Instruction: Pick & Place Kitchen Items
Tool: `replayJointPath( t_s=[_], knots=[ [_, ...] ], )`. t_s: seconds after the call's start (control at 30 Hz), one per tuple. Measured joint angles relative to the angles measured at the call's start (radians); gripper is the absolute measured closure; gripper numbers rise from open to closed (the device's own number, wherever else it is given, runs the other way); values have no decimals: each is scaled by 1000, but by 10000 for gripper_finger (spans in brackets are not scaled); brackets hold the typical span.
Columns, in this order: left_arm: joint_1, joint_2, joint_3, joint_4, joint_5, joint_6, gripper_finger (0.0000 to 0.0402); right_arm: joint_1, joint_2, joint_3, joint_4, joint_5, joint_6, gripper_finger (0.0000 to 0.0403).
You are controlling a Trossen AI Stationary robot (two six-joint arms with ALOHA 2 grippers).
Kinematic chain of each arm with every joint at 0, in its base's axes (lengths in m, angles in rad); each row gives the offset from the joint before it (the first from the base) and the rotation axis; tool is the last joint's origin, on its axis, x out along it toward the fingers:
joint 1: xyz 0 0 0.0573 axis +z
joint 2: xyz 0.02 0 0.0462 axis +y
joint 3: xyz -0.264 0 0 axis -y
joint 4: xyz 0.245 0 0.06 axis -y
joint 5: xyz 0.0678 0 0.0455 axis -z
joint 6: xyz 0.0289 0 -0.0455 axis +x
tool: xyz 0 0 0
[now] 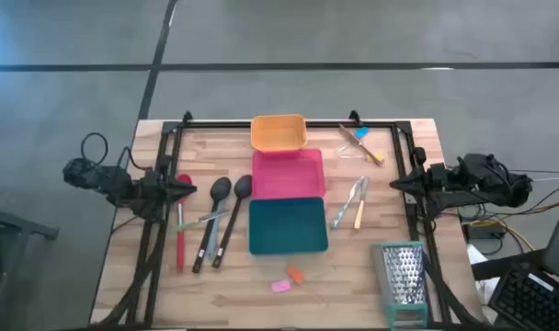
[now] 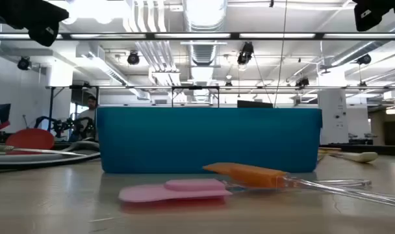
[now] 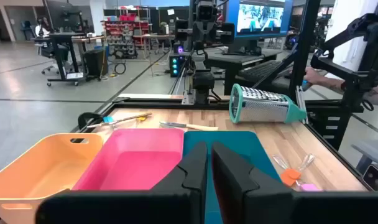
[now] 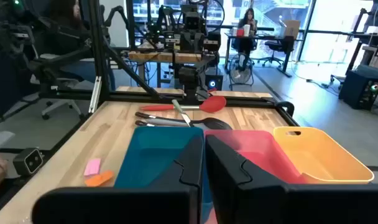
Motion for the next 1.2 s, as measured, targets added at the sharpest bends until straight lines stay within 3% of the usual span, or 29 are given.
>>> replayJointPath(
  t_s=[0.9, 1.03, 1.2],
  knots=[
    [0, 0, 0, 0, 0, 0, 376, 0, 0, 0, 4, 0, 0, 390],
    [0, 0, 0, 0, 0, 0, 376, 0, 9, -1, 106, 0, 12, 390],
    [0, 0, 0, 0, 0, 0, 376, 0, 38, -28, 377, 1, 37, 390]
  ],
)
